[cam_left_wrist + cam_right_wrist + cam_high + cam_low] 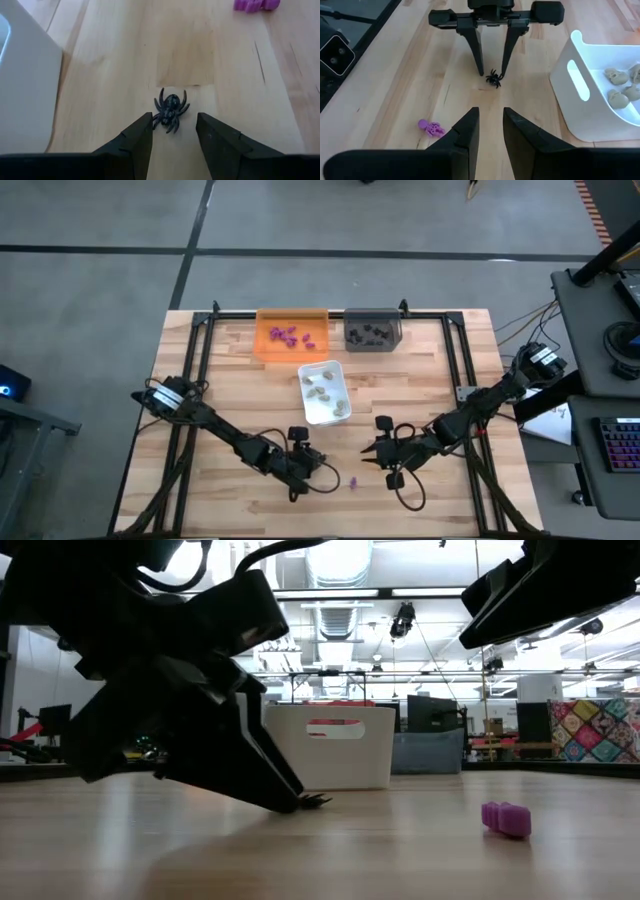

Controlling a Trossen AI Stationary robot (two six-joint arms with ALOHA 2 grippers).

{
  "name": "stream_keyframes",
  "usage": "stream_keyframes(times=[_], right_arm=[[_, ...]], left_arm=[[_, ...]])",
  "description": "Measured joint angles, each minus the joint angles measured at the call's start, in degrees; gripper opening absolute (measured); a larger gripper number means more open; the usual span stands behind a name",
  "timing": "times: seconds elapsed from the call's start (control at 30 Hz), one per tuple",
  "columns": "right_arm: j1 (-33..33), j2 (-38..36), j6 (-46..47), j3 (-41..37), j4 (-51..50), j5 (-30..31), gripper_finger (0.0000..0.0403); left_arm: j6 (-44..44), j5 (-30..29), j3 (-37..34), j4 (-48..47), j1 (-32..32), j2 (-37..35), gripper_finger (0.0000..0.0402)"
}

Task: Sort Halloween decoration
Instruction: Put the black spider toy into the black bin

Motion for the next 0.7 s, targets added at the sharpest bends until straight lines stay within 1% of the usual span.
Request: stream_keyframes(times=[0.13, 0.23, 0.7], right_arm=[[0.0, 0.0, 0.1, 0.0, 0.0, 0.0, 0.0077], [0.0, 0.0, 0.2, 0.0, 0.0, 0.0, 0.0077], [0.0, 0.0, 0.0, 0.0, 0.0, 0.0, 0.0077]], left_arm=[[-0.3, -1.2, 0.1, 0.9, 0.0, 0.9, 0.0138], [-0.3, -1.6, 0.1, 0.9, 0.0, 0.8, 0.0127], [-0.1, -1.5, 0.2, 0.4, -0.1, 0.7, 0.0048]])
